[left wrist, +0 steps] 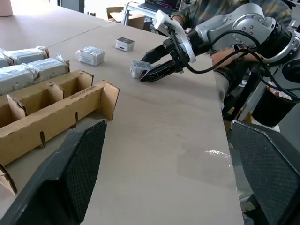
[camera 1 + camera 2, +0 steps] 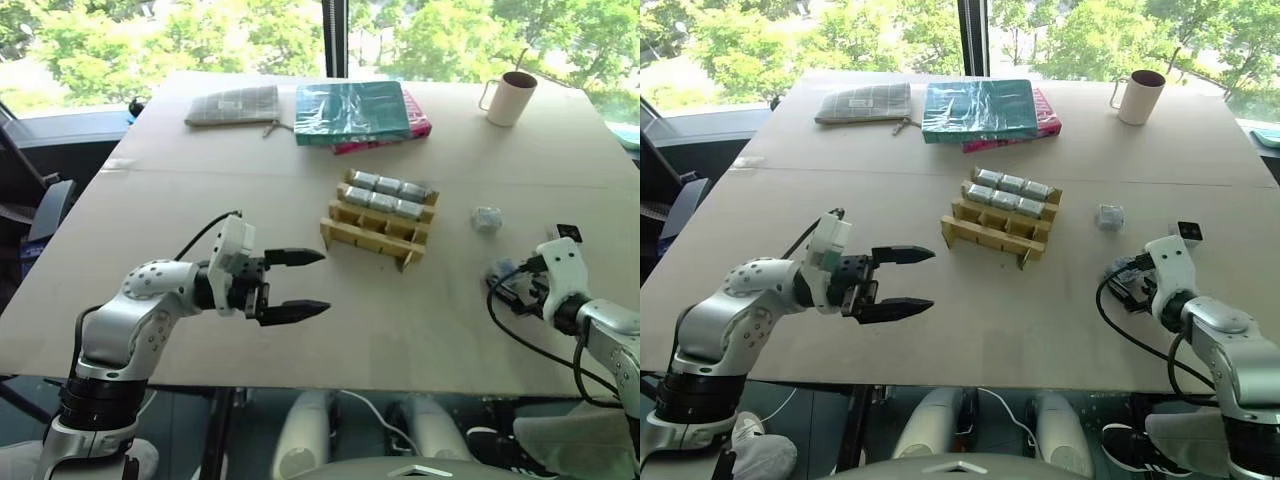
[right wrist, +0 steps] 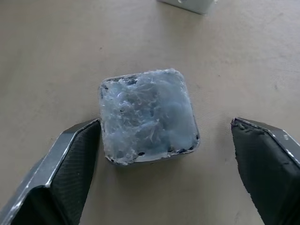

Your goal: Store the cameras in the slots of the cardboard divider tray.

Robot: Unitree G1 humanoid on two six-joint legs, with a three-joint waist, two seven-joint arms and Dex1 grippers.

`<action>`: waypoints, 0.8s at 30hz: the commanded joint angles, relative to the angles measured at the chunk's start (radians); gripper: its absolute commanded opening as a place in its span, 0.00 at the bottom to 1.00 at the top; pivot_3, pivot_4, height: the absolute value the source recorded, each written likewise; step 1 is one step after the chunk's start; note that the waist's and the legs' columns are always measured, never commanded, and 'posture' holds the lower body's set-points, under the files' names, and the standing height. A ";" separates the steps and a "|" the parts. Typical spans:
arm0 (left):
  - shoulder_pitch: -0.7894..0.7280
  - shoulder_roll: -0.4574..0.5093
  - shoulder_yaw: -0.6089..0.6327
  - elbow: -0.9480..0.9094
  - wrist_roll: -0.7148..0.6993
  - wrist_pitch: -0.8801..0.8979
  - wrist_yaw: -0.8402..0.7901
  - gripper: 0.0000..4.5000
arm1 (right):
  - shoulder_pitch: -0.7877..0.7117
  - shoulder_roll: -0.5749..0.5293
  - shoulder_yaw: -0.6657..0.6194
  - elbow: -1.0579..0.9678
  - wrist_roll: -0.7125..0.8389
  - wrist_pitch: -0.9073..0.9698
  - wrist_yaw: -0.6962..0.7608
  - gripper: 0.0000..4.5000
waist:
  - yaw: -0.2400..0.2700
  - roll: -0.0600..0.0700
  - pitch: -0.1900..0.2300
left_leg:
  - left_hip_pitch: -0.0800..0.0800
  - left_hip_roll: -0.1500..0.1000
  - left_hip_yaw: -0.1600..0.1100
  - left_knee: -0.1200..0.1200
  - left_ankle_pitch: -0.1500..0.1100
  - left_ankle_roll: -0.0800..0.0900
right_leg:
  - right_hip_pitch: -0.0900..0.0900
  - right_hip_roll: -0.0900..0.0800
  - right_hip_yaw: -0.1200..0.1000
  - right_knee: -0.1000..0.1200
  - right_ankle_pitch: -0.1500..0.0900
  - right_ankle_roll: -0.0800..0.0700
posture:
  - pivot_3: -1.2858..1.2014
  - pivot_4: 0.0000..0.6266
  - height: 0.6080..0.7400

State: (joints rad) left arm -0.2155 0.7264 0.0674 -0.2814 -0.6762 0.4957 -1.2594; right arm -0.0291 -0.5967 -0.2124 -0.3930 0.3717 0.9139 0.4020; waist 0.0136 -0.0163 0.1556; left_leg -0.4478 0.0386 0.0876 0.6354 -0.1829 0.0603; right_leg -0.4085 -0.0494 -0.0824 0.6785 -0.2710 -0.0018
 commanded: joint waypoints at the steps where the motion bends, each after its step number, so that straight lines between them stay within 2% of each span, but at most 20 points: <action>1: -0.009 0.000 0.007 -0.071 -0.050 0.029 0.018 1.00 | -0.012 -0.011 -0.003 -0.024 0.000 -0.008 0.007 0.61 | 0.000 0.000 0.000 | 0.000 0.000 0.000 0.000 0.000 0.000 | 0.000 0.000 0.000 0.000 0.000 0.000 | 0.52 0.24 1.00; 2: -0.010 0.001 0.007 -0.078 -0.056 0.044 0.030 1.00 | -0.014 -0.012 -0.001 -0.032 -0.004 -0.014 0.006 0.50 | 0.000 0.000 0.000 | 0.000 0.000 0.000 0.000 0.000 0.000 | 0.000 0.000 0.000 0.000 0.000 0.000 | 0.52 0.24 1.00; 3: -0.012 -0.002 0.006 -0.083 -0.057 0.051 0.045 1.00 | -0.014 -0.017 0.004 -0.043 -0.012 -0.025 0.006 0.43 | 0.000 0.000 0.000 | 0.001 0.000 0.000 0.000 0.000 0.000 | 0.001 0.000 0.000 0.000 0.000 0.000 | 0.52 0.24 1.00; 6: -0.035 -0.025 0.010 -0.096 -0.096 0.120 0.123 1.00 | -0.007 -0.034 0.019 -0.101 -0.039 -0.057 0.005 0.43 | 0.001 0.000 0.000 | 0.000 0.000 0.000 0.000 0.000 0.000 | 0.000 0.000 0.000 0.000 0.000 0.000 | 0.52 0.24 1.00; 8: -0.108 -0.040 0.005 -0.120 -0.135 0.297 0.301 1.00 | 0.009 -0.120 0.103 -0.214 -0.161 -0.171 0.009 0.43 | 0.002 0.001 0.001 | 0.000 0.000 -0.001 0.001 0.000 0.000 | 0.000 0.000 0.000 0.001 0.000 0.000 | 0.52 0.24 1.00; 10: -0.244 -0.073 0.002 -0.062 -0.274 0.518 0.400 1.00 | -0.019 -0.207 0.207 -0.330 -0.268 -0.261 0.030 0.43 | 0.002 0.001 0.002 | 0.000 0.000 -0.002 0.002 0.000 0.000 | 0.000 0.001 0.000 0.001 0.000 0.001 | 0.52 0.24 1.00; 11: -0.304 -0.106 0.009 -0.013 -0.355 0.598 0.423 1.00 | -0.051 -0.223 0.244 -0.365 -0.281 -0.266 0.042 0.43 | 0.002 0.001 0.002 | -0.001 0.000 -0.002 0.002 0.000 0.000 | 0.000 0.001 -0.001 0.001 0.000 0.001 | 0.52 0.24 1.00; 14: -0.450 -0.239 0.014 0.098 -0.402 0.713 0.576 1.00 | -0.194 -0.241 0.379 -0.409 -0.340 -0.281 0.087 0.43 | 0.000 0.000 0.002 | -0.001 0.001 -0.004 0.005 0.000 0.000 | 0.001 0.003 -0.001 0.001 0.000 0.002 | 0.52 0.24 1.00; 18: -0.533 -0.332 0.012 0.174 -0.423 0.778 0.641 1.00 | -0.352 -0.202 0.502 -0.363 -0.398 -0.286 0.121 0.43 | -0.004 -0.002 0.003 | 0.000 0.000 -0.002 0.007 0.003 -0.004 | 0.003 0.003 0.001 0.001 0.001 0.003 | 0.52 0.24 1.00; 21: -0.571 -0.353 -0.013 0.232 -0.371 0.772 0.651 1.00 | -0.434 -0.154 0.528 -0.328 -0.417 -0.279 0.129 0.43 | -0.001 -0.003 0.004 | -0.001 0.001 -0.003 0.007 0.003 -0.005 | 0.003 0.003 0.000 0.001 0.001 0.003 | 0.52 0.24 1.00; 24: -0.588 -0.361 -0.008 0.268 -0.358 0.769 0.639 1.00 | -0.454 -0.137 0.526 -0.317 -0.434 -0.278 0.143 0.43 | 0.002 -0.003 0.004 | -0.001 0.000 -0.003 0.007 0.003 -0.005 | 0.003 0.002 0.000 0.001 0.001 0.002 | 0.52 0.24 1.00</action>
State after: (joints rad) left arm -0.7827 0.3755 0.0633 -0.0251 -1.0380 1.2673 -0.6091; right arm -0.4567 -0.7430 0.3292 -0.6734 -0.0520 0.6538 0.5387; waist 0.0157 -0.0191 0.1599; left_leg -0.4485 0.0386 0.0849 0.6424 -0.1799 0.0555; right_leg -0.4057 -0.0475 -0.0829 0.6793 -0.2703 0.0005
